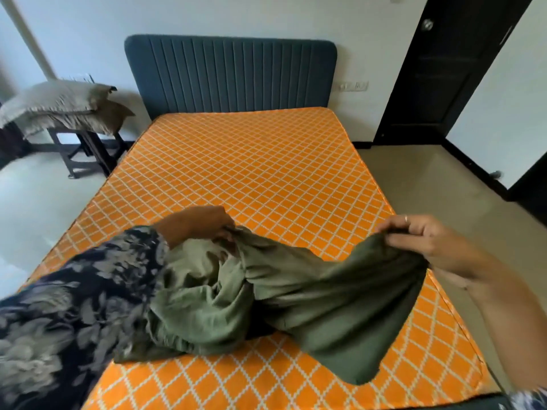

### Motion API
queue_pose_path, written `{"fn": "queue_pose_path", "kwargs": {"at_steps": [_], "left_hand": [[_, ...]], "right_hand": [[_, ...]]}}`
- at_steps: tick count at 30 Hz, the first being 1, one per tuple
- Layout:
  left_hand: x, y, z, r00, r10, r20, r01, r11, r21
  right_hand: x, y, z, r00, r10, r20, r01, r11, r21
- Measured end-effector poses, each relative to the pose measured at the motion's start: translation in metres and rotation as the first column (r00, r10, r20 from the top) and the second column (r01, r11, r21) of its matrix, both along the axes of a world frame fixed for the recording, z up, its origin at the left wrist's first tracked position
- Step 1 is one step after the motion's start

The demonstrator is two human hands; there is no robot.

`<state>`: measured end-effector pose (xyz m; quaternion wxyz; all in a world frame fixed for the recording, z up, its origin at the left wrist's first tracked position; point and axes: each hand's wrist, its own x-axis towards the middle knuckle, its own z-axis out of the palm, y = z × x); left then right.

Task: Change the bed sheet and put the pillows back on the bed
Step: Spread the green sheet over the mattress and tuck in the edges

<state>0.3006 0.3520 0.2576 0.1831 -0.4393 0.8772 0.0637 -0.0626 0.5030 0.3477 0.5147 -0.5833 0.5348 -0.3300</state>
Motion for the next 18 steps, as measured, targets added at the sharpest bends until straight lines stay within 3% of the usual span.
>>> {"fn": "queue_pose_path", "kwargs": {"at_steps": [2,4,8,10,11,12,14,16,18], "left_hand": [[0.027,-0.015,0.062,0.996,0.017,-0.093,-0.030,0.988,-0.148],[0.046,-0.026,0.142,0.950,-0.004,-0.313,-0.121,0.917,-0.380],[0.061,-0.020,0.329,0.910,-0.113,-0.398,-0.270,0.568,-0.778],[0.068,-0.010,0.383,0.880,-0.110,-0.462,-0.398,0.361,-0.844],[0.071,-0.007,0.393,0.852,-0.140,-0.504,-0.448,0.300,-0.842],[0.076,-0.008,0.394,0.819,-0.181,-0.544,-0.486,0.285,-0.826],[0.076,-0.003,0.374,0.750,-0.195,-0.633,-0.524,0.409,-0.747],[0.078,0.004,0.346,0.747,-0.137,-0.650,-0.502,0.525,-0.688],[0.087,0.003,0.325,0.770,-0.158,-0.618,-0.451,0.551,-0.702]], "right_hand": [[-0.004,-0.026,0.009,0.968,-0.239,0.073,0.244,0.967,-0.073],[-0.008,-0.056,0.038,0.896,-0.414,0.163,0.439,0.879,-0.184],[0.003,-0.111,0.149,0.829,-0.518,0.211,0.529,0.600,-0.600],[0.022,-0.128,0.203,0.796,-0.553,0.245,0.519,0.417,-0.746],[0.030,-0.135,0.219,0.775,-0.575,0.264,0.514,0.328,-0.793],[0.038,-0.146,0.226,0.752,-0.601,0.270,0.499,0.251,-0.829],[0.051,-0.169,0.218,0.716,-0.678,0.167,0.417,0.223,-0.881],[0.064,-0.189,0.194,0.693,-0.721,-0.005,0.354,0.347,-0.869],[0.070,-0.200,0.178,0.683,-0.726,-0.087,0.368,0.444,-0.817]]}}
